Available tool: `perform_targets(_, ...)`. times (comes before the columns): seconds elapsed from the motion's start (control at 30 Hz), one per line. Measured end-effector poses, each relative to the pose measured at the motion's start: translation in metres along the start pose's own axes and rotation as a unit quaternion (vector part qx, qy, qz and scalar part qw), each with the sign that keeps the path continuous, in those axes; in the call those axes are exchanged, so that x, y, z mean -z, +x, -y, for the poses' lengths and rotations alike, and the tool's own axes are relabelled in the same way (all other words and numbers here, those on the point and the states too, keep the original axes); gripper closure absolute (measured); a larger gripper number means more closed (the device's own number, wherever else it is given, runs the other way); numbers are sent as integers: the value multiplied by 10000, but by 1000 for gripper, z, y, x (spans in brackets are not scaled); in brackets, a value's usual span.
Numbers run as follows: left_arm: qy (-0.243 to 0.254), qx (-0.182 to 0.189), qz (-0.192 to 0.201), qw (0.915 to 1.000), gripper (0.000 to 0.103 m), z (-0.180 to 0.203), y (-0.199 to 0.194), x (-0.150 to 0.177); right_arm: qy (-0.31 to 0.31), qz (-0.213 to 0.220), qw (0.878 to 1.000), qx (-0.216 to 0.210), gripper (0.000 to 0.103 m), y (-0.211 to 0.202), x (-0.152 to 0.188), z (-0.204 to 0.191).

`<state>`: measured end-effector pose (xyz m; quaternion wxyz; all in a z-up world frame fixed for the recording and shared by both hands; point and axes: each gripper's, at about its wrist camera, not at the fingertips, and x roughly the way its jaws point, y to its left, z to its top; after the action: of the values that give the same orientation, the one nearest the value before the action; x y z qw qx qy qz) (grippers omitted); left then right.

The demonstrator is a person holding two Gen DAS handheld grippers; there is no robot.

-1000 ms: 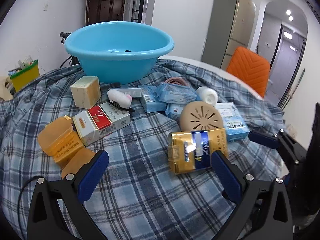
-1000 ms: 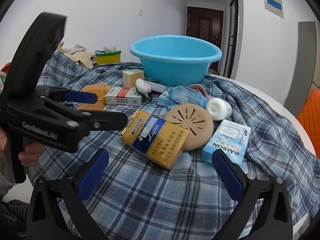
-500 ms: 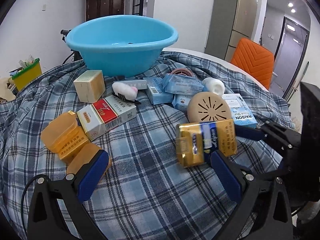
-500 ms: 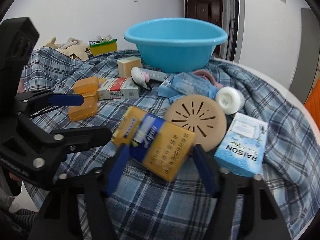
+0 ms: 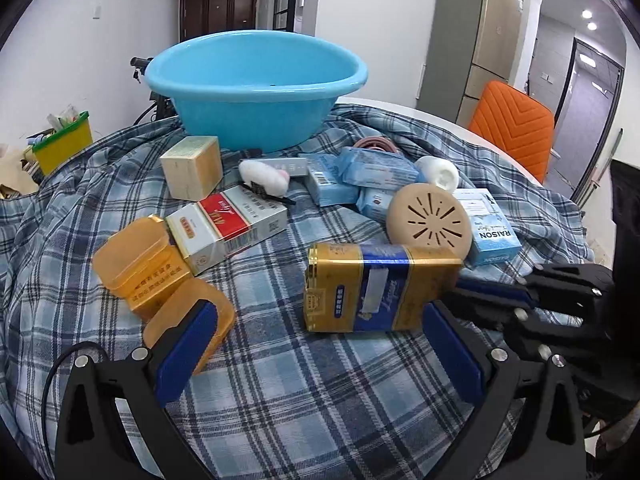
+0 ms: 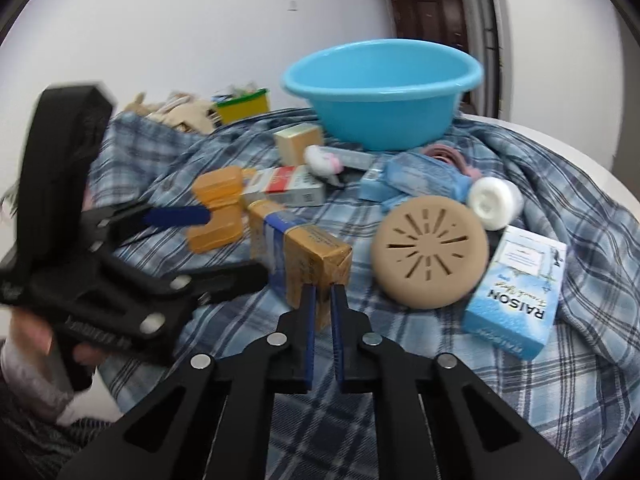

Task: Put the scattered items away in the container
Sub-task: 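Move the open right tool down toward the gold Liqun cigarette pack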

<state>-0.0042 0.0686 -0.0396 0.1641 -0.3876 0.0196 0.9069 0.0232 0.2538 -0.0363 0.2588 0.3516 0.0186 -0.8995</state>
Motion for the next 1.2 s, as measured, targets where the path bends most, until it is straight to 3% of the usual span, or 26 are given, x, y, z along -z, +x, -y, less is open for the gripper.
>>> perform_targets(0.03, -14, -22, 10, 10000, 0, -1, -1, 0, -112, -37, 9999, -38, 103, 0, 2, -5)
perform_targets(0.27, -110, -48, 154, 9998, 0, -6, -10, -5, -504, -240, 9980, -308, 103, 1, 16, -25)
perform_targets(0.5, -83, -245, 237, 9994, 0, -7, -10, -20, -156, -187, 9995, -198, 103, 4, 11, -11)
perform_targets(0.7, 28, -378, -96, 9992, 0, -7, 6, -12, 560, -75, 9983, -152, 103, 7, -2, 22)
perform_targets(0.83, 193, -508, -377, 9978, 0, -3, 19, 1, 471, -95, 9988, -91, 103, 12, -6, 21)
perform_targets(1.03, 10, -363, -277, 9990, 0, -6, 22, -6, 320, -111, 9994, -92, 103, 14, -9, 14)
perform_targets(1.2, 130, -470, -402, 9980, 0, -3, 29, -8, 388, -106, 9992, -61, 103, 13, -7, 17)
